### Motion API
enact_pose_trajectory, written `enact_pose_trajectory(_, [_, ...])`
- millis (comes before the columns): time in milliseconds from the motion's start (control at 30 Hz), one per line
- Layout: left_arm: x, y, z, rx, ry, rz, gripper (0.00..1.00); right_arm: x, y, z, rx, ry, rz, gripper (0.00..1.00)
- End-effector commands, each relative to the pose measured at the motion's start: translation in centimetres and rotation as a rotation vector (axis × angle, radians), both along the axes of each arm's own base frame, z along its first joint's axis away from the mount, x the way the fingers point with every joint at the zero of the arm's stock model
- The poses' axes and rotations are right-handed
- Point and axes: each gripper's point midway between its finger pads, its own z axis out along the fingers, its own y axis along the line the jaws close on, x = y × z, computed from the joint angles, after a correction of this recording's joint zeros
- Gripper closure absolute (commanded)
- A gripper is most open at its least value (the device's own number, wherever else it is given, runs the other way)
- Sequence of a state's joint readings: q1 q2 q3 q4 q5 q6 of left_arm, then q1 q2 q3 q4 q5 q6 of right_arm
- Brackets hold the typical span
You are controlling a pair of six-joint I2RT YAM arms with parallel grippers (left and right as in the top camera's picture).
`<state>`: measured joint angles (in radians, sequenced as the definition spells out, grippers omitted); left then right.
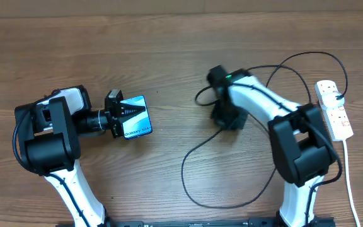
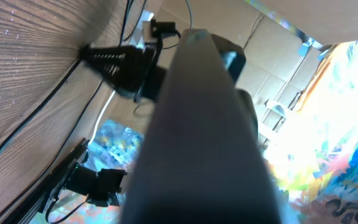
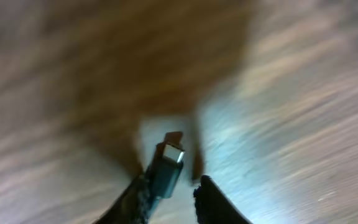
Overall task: Plug charger to phone and switch on socket
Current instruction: 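Close the right gripper on the black cable connector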
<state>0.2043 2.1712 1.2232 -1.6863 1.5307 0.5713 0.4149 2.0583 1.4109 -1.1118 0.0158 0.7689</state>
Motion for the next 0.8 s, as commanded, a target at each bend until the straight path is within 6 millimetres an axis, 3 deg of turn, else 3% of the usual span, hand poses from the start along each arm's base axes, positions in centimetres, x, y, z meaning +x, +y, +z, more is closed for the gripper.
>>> enact_pose_trajectory(0, [0.1, -0.1, 0.8, -0.009, -0.008, 0.015, 0.96, 1.3, -1.4, 0.1, 0.0, -0.011, 0.019, 0.51])
enact_pose_trajectory(100, [0.1, -0.1, 0.8, -0.009, -0.008, 0.015, 0.95, 0.1, -1.4, 0.4, 0.067, 0.063, -0.029, 0.22])
enact_pose_trajectory(200, [0.0, -0.1, 0.8, -0.007, -0.008, 0.01, 0.96, -1.0, -0.5, 0.6, 0.132, 0.121, -0.051, 0.14])
enact_pose_trajectory(300, [0.0, -0.1, 0.8, -0.005, -0.007, 0.007, 0.96, -1.9, 0.4, 0.5, 0.146, 0.149, -0.086, 0.15])
enact_pose_trajectory(400, [0.0, -0.1, 0.8, -0.005, -0.007, 0.008, 0.96, -1.9, 0.9, 0.2, 0.111, 0.126, -0.11, 0.22])
enact_pose_trajectory(600, [-0.3, -0.2, 0.6, 0.003, -0.005, -0.007, 0.96, -0.4, -0.7, -0.2, -0.08, -0.001, -0.141, 0.45])
enact_pose_trajectory(767, [-0.4, -0.2, 0.5, 0.008, -0.004, -0.017, 0.96, 0.0, -1.3, -0.2, -0.122, -0.029, -0.147, 0.47])
